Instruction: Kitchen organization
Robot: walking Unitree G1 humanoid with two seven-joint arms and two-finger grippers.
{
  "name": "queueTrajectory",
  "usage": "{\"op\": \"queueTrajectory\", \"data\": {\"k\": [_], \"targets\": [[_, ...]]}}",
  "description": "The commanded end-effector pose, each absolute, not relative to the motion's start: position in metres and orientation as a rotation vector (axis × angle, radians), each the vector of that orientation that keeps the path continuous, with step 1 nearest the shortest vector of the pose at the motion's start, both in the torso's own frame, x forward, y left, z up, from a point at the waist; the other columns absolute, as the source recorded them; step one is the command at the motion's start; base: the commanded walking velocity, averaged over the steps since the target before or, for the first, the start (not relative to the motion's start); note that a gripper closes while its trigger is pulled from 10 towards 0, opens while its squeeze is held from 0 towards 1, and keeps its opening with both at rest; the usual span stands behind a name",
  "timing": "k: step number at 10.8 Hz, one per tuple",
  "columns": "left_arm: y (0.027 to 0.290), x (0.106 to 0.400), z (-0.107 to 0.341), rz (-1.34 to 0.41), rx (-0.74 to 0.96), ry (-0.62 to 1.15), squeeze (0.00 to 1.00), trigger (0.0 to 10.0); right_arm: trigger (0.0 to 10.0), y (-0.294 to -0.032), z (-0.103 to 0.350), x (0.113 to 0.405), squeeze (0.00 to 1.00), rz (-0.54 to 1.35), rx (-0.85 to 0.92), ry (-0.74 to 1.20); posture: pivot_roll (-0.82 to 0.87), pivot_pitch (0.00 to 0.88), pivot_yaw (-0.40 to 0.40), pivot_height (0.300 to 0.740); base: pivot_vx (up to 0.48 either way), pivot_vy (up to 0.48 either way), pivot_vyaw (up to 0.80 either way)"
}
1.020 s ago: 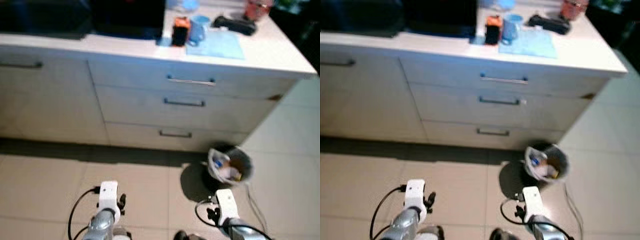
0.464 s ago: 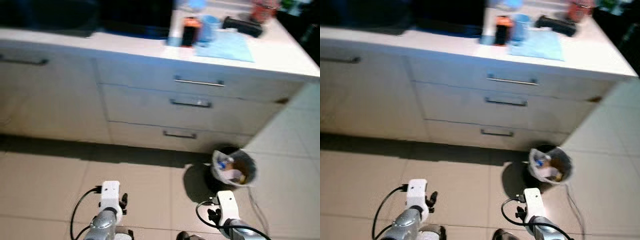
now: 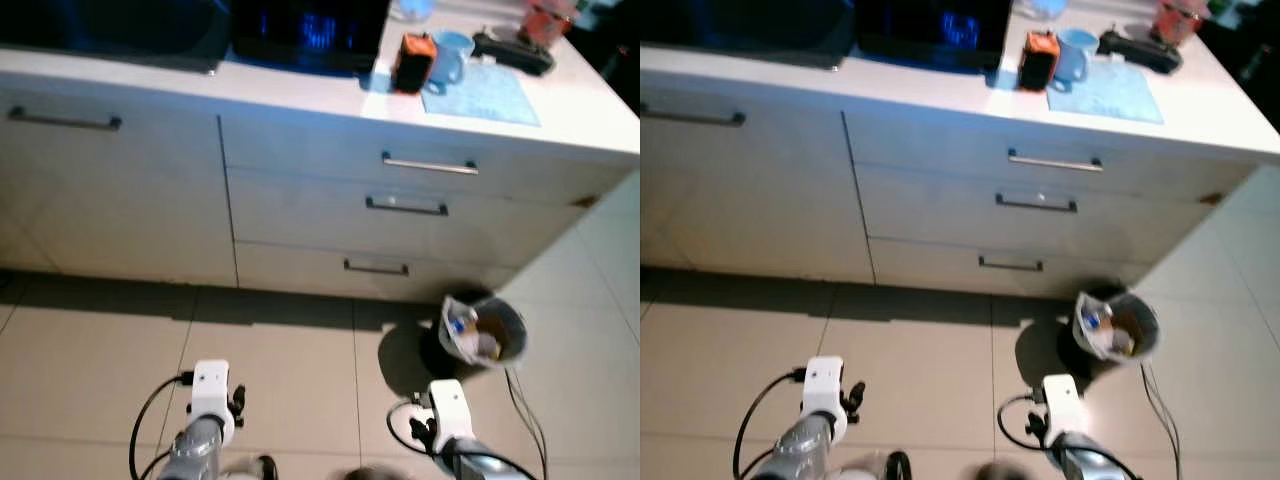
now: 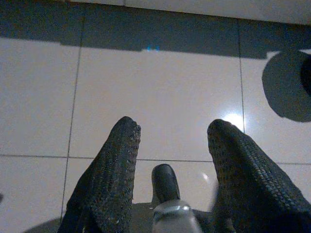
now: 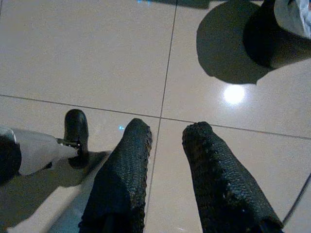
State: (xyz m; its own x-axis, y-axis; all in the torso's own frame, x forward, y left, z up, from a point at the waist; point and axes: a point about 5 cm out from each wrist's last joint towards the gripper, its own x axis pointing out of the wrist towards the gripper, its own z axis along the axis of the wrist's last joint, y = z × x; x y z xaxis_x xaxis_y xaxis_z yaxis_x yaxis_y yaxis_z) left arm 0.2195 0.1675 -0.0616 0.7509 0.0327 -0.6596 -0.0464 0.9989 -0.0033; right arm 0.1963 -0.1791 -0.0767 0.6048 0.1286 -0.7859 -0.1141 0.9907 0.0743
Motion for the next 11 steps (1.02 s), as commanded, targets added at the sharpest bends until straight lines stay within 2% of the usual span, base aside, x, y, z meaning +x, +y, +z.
{"op": "queueTrajectory", "data": {"k": [1,11], "targets": [[0.1627,0.2134,-0.066,0.043,-0.032,0.747,0.0,10.0,10.0,-0.1853,-0.0787,0.1912,0.0,0.117,0.026,0.924,0.07,0.138,-0.087,0.74,0.0,0.375,0.0],[0.1618,0.2121,-0.0668,0.041,-0.029,0.75,0.0,10.0,10.0,-0.1857,-0.0786,0.1904,0.0,0.11,0.027,0.908,0.07,0.138,-0.088,0.74,0.0,0.371,0.0]]}}
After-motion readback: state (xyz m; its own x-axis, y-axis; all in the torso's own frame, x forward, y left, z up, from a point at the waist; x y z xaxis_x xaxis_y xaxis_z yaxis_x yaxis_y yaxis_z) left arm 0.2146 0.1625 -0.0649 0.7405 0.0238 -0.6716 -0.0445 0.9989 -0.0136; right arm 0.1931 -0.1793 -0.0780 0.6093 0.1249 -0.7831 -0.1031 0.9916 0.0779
